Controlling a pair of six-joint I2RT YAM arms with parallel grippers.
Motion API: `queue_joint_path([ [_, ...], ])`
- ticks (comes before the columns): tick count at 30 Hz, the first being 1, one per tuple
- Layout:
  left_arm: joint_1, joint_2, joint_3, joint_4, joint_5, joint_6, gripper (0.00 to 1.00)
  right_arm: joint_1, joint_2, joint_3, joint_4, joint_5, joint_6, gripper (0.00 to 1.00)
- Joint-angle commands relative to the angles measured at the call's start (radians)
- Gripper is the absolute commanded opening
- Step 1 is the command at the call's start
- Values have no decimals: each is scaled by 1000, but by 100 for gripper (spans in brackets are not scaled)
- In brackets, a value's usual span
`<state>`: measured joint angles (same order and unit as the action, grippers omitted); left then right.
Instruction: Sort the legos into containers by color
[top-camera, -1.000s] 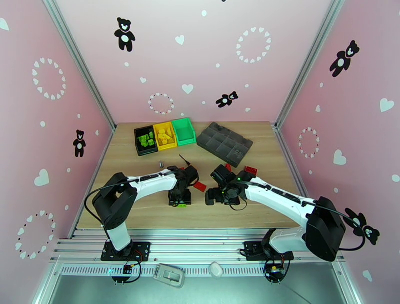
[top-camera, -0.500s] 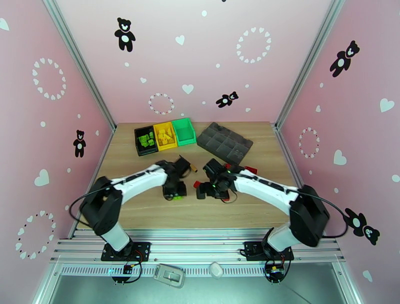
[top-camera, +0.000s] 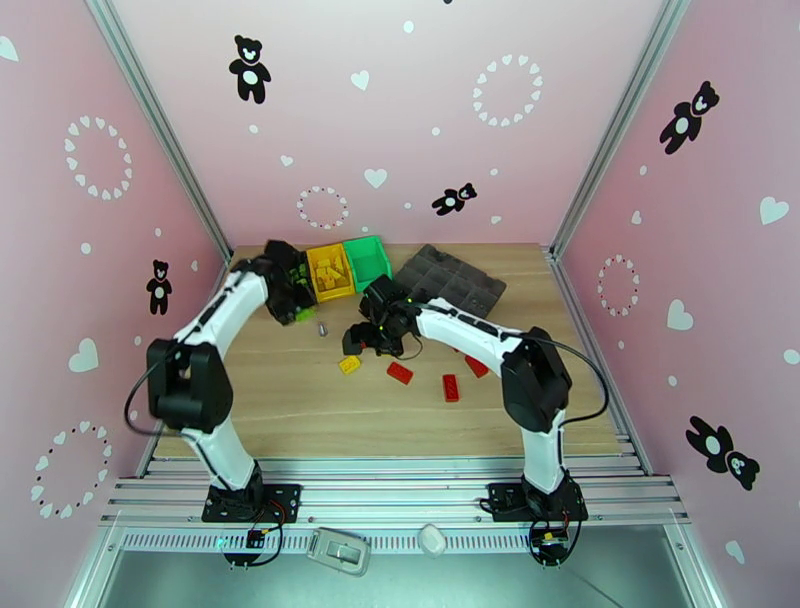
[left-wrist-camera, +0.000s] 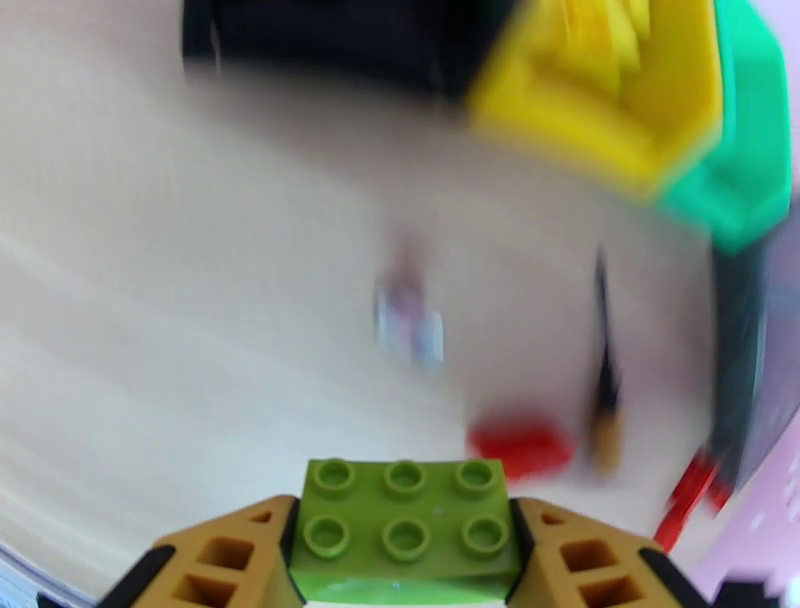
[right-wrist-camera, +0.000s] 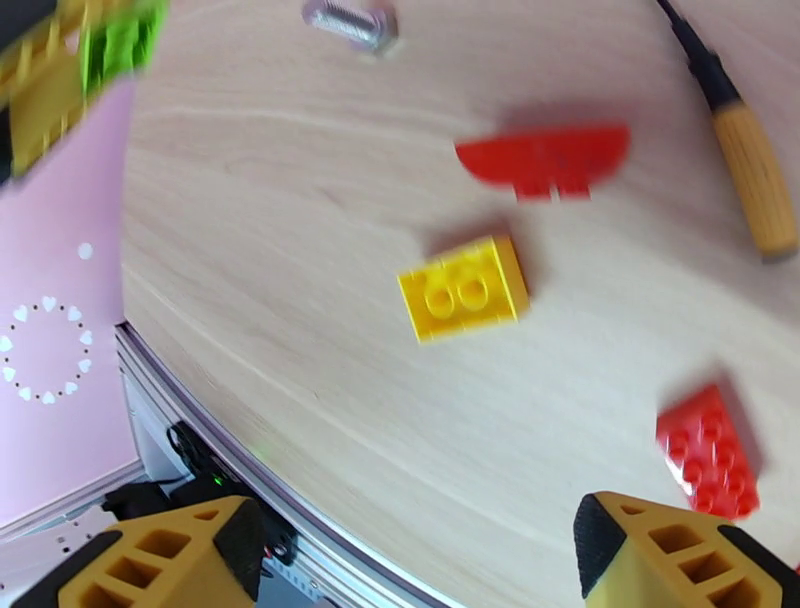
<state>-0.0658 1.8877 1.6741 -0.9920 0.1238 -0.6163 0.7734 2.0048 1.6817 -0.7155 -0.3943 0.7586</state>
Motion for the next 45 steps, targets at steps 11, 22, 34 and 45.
queue_joint_path([
  [11,87,533,777,-237,-17,31,68,-124,208,300,-195,-61,-96,87],
  [22,39,289,494,-128,-33,34,85,-148,206,317,-301,37,-188,86],
  [34,-259,-144,-122,42,-83,-60,88,-172,-138,-195,-214,217,-145,78],
  [45,-578,-148,-284,151,-59,-230,89,-234,-327,-518,-181,287,-83,77],
])
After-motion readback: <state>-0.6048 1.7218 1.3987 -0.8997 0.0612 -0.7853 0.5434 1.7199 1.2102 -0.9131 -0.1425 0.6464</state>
